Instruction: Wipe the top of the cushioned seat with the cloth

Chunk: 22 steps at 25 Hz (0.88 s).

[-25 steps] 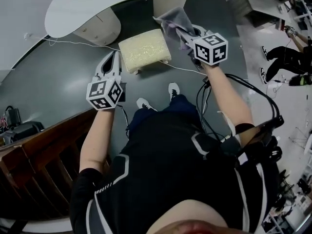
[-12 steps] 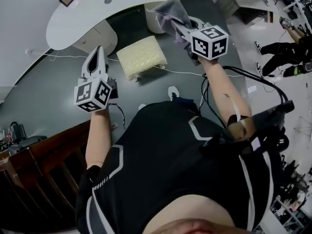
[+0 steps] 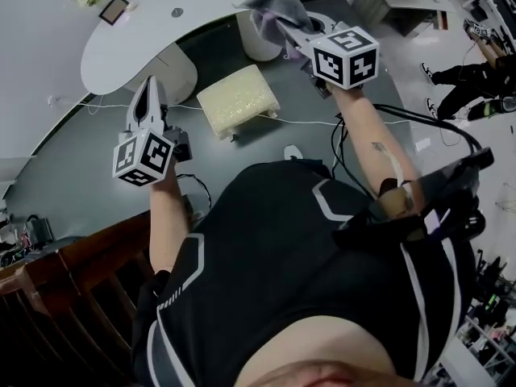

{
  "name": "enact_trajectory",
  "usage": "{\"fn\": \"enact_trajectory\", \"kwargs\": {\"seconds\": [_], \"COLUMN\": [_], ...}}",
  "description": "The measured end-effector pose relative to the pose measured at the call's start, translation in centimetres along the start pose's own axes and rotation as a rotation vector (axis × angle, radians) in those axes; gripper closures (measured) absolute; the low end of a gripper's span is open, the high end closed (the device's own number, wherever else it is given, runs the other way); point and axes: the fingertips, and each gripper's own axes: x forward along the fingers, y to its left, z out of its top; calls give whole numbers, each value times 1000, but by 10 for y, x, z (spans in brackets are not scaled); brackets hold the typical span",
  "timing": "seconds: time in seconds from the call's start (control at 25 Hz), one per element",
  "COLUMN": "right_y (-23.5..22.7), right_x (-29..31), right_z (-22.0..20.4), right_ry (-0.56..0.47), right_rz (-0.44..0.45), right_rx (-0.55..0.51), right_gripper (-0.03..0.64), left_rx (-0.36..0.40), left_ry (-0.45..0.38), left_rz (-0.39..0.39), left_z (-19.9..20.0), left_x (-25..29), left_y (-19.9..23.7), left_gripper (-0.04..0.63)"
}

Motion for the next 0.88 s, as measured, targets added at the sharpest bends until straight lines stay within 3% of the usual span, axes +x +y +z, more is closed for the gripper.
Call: {"fn": "enact_trajectory", "kwargs": {"seconds": [0.24,0.4,0.48,0.88], "right_y": [-5,-4,-4,-9], "right_x": [5,4,3,4], "right_z": [5,8,8,11], "right_ry": [24,4,-2,-17], "right_rz": [-8,-10,-13,-11], "right_rx": [-39,-61,-72,-63], "right_gripper": [586,586,586,586], "left_rx": [25,-22,-10,10], "left_ry": [12,5,-3,7], "left_rz": [-10,-18,-15,-9], "left_z": [3,2,2,1], "left_x": [5,2,0,1], "left_y": [-4,0,1,-3], "left_gripper": [591,591,591,591]}}
